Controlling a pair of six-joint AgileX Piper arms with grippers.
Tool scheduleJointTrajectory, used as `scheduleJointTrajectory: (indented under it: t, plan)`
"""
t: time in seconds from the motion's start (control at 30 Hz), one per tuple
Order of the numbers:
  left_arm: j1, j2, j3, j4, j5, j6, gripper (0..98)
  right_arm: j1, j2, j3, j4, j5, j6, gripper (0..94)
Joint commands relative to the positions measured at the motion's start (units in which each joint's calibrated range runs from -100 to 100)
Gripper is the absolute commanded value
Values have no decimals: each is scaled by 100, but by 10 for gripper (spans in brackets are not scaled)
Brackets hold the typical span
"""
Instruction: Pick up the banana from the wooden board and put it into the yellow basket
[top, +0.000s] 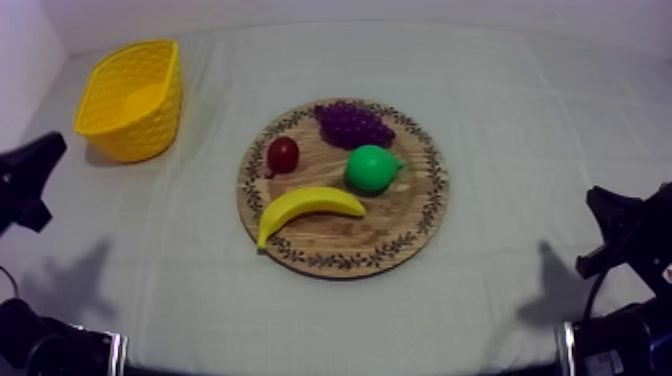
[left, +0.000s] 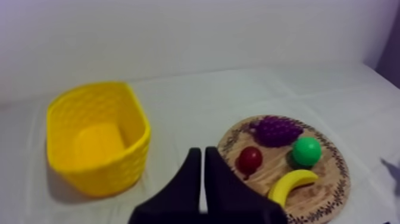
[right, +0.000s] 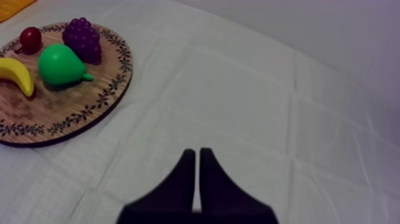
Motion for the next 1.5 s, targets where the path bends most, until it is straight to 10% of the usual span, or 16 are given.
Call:
scheduleJointTrajectory:
  t: [0.0,0.63,1.03,1.47]
  plan:
    - [409,1161,-2131,-67,515,-161,2,1,-4,-3,-2,-1,-1,5]
    - [2348,4816,-4262,-1048,867,354,7,1,-4,-3,-2,-1,-1,5]
    - [2400,5987,-3278,-1108,721,756,12,1,-4,-3,-2,-1,-1,5]
    - [2153,6844,-3114,-1242,791,90,66,1,-4,-3,-2,-1,-1,5]
